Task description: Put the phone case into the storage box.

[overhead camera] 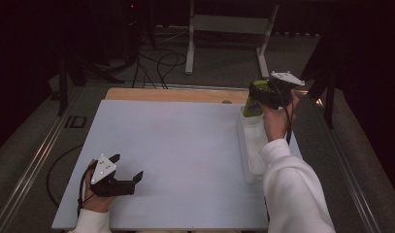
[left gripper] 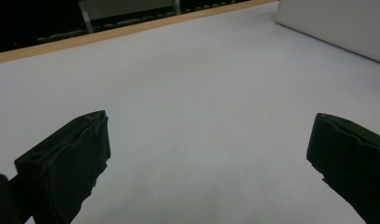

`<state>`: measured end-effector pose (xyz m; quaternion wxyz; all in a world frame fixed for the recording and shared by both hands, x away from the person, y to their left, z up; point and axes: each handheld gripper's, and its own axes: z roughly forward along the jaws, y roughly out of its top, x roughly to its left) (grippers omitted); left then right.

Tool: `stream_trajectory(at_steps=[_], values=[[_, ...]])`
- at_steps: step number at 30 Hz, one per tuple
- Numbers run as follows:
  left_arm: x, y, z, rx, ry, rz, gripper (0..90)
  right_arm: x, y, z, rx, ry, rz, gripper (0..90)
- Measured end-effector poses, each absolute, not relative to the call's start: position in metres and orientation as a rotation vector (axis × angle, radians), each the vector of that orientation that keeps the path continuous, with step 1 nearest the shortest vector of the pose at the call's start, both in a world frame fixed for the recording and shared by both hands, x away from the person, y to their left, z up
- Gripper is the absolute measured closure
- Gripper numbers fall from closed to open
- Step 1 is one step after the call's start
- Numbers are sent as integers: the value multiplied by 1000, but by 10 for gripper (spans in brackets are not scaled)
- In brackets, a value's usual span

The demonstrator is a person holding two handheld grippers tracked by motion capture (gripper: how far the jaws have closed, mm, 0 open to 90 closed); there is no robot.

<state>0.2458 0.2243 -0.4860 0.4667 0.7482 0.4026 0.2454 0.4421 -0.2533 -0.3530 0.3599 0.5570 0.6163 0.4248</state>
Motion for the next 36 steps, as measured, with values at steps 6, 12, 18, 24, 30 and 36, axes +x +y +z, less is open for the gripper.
stream_trajectory(at_steps=[6, 12, 18, 24, 30, 36], values=[[246, 224, -486, 1836, 987, 603, 0, 443, -256, -356, 1447, 1581, 1086, 163], [246, 224, -486, 1835, 988, 602, 0, 444, -258, -360, 1458, 1578, 1079, 163], [246, 224, -486, 1836, 988, 602, 0, 445, -258, -365, 1468, 1579, 1072, 163], [246, 225, -486, 1835, 988, 602, 0, 445, -260, -369, 1482, 1573, 1067, 163], [246, 224, -486, 1836, 988, 602, 0, 445, -260, -373, 1490, 1572, 1063, 163], [246, 224, -486, 1834, 989, 603, 0, 445, -261, -376, 1497, 1569, 1058, 163]])
